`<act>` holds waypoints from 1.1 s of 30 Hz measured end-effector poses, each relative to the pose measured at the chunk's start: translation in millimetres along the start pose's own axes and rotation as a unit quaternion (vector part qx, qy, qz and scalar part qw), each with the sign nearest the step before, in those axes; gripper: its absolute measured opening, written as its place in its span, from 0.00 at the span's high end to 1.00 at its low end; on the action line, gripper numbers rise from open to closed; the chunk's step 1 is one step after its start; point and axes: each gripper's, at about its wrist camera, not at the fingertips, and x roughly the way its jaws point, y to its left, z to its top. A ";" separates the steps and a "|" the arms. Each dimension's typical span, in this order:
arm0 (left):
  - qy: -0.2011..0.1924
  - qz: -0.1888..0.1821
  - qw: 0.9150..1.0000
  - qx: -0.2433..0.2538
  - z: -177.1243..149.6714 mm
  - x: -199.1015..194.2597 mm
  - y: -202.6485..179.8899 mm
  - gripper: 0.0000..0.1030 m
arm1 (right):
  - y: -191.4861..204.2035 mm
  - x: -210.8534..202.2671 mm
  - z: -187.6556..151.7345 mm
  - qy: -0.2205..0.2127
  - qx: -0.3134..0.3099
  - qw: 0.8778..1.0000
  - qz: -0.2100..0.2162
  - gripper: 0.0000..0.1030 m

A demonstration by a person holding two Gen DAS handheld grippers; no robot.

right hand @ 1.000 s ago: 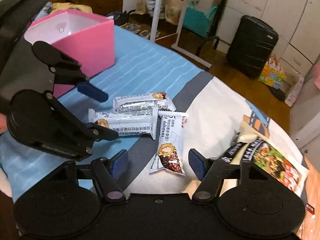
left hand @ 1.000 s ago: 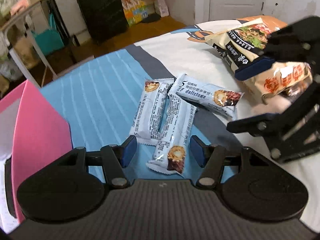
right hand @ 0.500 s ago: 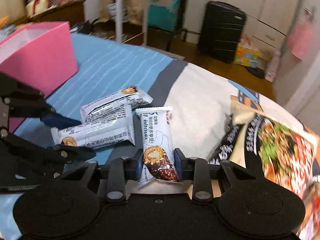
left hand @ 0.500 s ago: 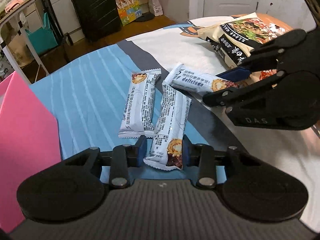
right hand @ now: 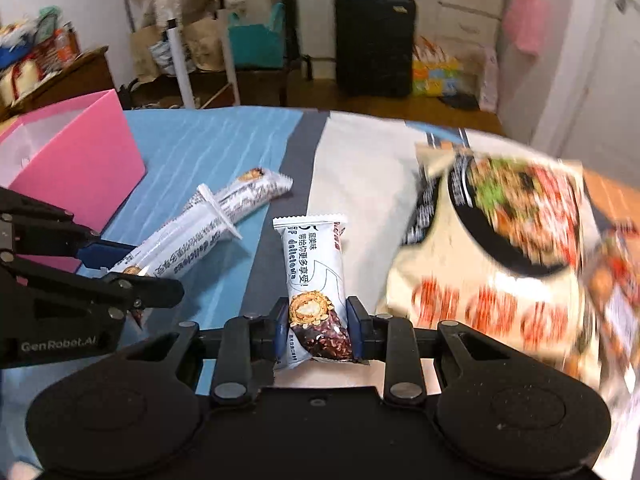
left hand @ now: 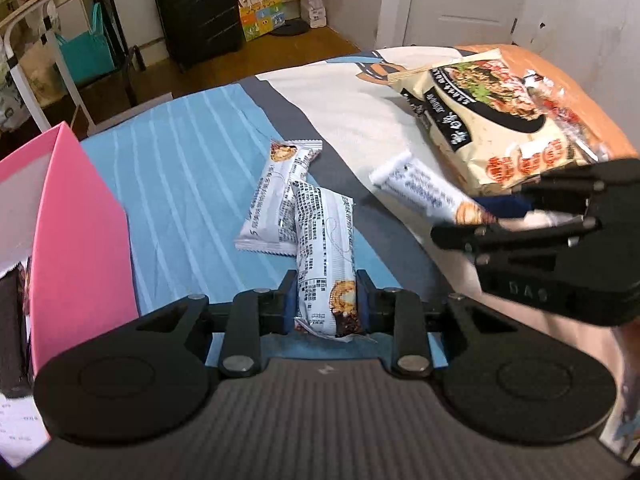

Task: Organize snacks
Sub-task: 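Grasp a white snack bar with the left tool while the right tool grasps another, then carry both white bars into the pink box and open both tools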

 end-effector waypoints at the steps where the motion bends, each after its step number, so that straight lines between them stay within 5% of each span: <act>1: 0.002 0.001 1.000 0.000 -1.0 -2.7 -1.4 0.73 | 1.5 -2.7 -2.7 0.005 0.005 1.000 0.000 0.68; 8: 0.023 -0.012 1.000 -0.005 -11.8 -36.3 -10.3 0.73 | 15.7 -33.5 -18.1 0.018 0.046 0.997 0.052 0.68; 20: 0.016 -0.031 0.997 -0.069 -46.9 -120.0 8.9 0.73 | 40.0 -92.3 -7.5 0.036 0.001 0.997 0.069 0.67; 26: -0.033 0.013 0.991 -0.125 -58.3 -175.1 54.2 0.73 | 70.1 -119.5 22.1 0.010 -0.081 0.992 0.093 0.67; 33: -0.078 0.076 0.974 -0.199 -66.2 -206.5 117.3 0.73 | 114.5 -114.5 40.3 -0.035 -0.146 0.976 0.160 0.67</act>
